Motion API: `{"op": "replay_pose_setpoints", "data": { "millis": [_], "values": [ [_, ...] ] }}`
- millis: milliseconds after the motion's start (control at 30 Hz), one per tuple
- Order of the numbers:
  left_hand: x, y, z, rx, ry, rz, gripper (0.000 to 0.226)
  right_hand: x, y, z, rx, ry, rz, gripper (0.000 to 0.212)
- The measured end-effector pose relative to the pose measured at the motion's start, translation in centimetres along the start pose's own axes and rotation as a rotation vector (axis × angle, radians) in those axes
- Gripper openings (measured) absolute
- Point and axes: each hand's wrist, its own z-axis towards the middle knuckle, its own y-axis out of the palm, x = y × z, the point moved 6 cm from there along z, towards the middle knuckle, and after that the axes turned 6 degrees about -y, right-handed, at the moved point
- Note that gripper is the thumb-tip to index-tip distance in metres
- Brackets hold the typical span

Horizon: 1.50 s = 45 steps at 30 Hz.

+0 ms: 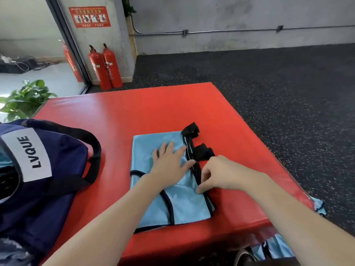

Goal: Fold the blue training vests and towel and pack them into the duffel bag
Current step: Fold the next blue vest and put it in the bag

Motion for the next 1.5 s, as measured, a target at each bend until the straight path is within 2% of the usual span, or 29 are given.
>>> {"op": "replay_pose_setpoints", "data": {
  "millis": [133,300,400,533,633,767,867,1033,1100,1167,1267,1367,1433,1500],
  "values": [
    [0.3,-0.9,-1.5,0.023,0.048,-0.036,0.062,0.2,-0.1,-1.1,0.038,0.003,0.007,0.028],
    [-3.6,-2.7,-7.4,0.089,0.065,-0.144,0.062,-0.1,-0.5,-2.7,0.14,-0.028,-0.035,0.019],
    [-5.4,-3.4,-11.2,0.098,0.08,-0.241,0.047,-1.3,-0.3,-4.0,0.215,-0.112,-0.037,0.014],
    [-5.7,-4.2,-15.0,0.096,0.155,-0.275,0.048,-4.2,1.7,-6.1,0.163,-0.256,-0.065,0.019],
    [-6.2,-3.8,-16.6,0.054,0.185,-0.239,0.052,-5.5,3.7,-7.2,0.075,-0.308,-0.164,0.031],
    [-7.2,-3.2,-17.6,0.009,0.217,-0.182,0.038,-5.5,5.1,-7.6,0.031,-0.283,-0.291,0.041],
    [-7.6,-3.2,-18.0,0.013,0.22,-0.182,0.028,-5.5,5.6,-7.4,0.104,-0.324,-0.428,0.036],
    [-7.3,-3.8,-18.1,0.051,0.196,-0.185,0.028,-5.6,6.5,-6.9,0.245,-0.404,-0.618,0.034],
    [-7.3,-4.1,-18.0,0.055,0.14,-0.197,0.033,-5.5,6.2,-6.5,0.266,-0.382,-0.564,0.025],
    [-7.3,-4.2,-18.0,0.064,0.104,-0.171,0.042,-5.0,5.7,-6.2,0.242,-0.306,-0.396,0.014],
    [-7.0,-4.2,-18.1,0.068,0.057,-0.079,0.057,-4.2,4.7,-6.2,0.231,-0.181,-0.091,0.009],
    [-6.6,-4.1,-18.1,0.079,0.048,-0.02,0.062,-4.1,4.4,-6.6,0.207,-0.126,0.088,0.006],
    [-6.3,-4.1,-18.2,0.103,0.053,0.01,0.052,-4.4,4.2,-6.6,0.192,-0.113,0.135,0.007],
    [-6.0,-4.3,-18.2,0.147,0.051,0.017,0.03,-4.7,4.0,-6.6,0.194,-0.107,0.162,0.006]
  ]
}}
